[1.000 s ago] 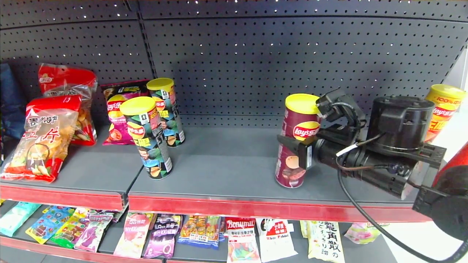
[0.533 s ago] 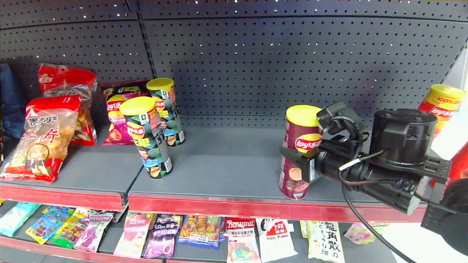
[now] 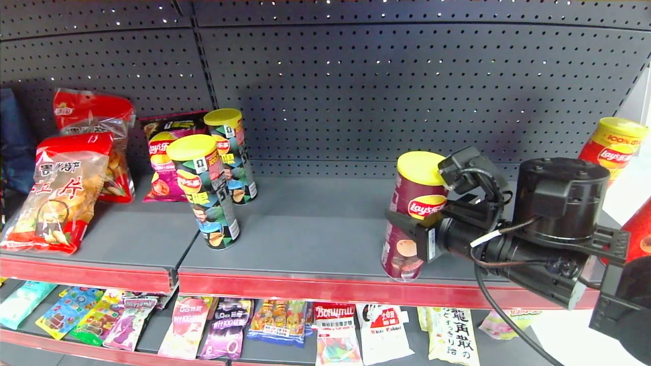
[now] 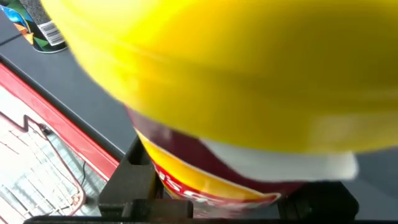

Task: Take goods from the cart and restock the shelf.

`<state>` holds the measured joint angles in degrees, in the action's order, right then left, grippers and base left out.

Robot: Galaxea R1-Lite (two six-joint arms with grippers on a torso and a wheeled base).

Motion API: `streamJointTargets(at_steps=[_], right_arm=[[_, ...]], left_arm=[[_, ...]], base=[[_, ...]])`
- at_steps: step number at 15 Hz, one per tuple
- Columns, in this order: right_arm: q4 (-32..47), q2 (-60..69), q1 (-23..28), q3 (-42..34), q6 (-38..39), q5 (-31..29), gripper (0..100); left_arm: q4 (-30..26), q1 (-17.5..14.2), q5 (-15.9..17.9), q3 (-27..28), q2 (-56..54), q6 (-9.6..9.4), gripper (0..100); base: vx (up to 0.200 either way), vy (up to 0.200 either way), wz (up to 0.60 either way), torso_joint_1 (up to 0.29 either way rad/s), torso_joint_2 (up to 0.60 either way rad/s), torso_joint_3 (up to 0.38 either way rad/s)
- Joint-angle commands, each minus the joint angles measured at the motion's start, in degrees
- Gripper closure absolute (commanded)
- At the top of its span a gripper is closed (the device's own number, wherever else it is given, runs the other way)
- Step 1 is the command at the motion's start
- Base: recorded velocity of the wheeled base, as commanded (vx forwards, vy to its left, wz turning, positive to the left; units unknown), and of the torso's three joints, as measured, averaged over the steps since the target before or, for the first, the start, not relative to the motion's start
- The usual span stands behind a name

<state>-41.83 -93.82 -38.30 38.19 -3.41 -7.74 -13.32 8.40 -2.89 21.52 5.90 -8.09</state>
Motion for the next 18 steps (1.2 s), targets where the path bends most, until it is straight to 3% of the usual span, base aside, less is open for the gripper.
streamJointTargets(at_steps=[1, 7, 8, 13, 18], right_arm=[[0.2, -0.2, 0.0, -0.1, 0.0, -0.2, 100], [0.2, -0.4, 0.1, -0.1, -0.2, -0.2, 100], [0.2, -0.3, 0.1, -0.1, 0.0, -0.2, 0], [0.2, 0.9, -0.1, -0.3, 0.1, -0.3, 0], [0.2, 11.0, -0.2, -9.9, 0.1, -1.7, 0]], left_arm=[[0.0, 0.0, 0.0, -0.1, 0.0, 0.01, 100], [0.0, 0.0, 0.0, -0.2, 0.0, 0.01, 100], [0.1, 0.0, 0.0, -0.2, 0.0, 0.01, 100], [0.1, 0.0, 0.1, -0.2, 0.0, 0.01, 100], [0.0, 0.0, 0.2, -0.1, 0.0, 0.01, 100]], base=[[0.000, 0.000, 0.00, 0.000, 0.00, 0.000], [0.000, 0.000, 0.00, 0.000, 0.00, 0.000], [0.000, 0.000, 0.00, 0.000, 0.00, 0.000], [0.000, 0.000, 0.00, 0.000, 0.00, 0.000], [0.000, 0.000, 0.00, 0.000, 0.00, 0.000]])
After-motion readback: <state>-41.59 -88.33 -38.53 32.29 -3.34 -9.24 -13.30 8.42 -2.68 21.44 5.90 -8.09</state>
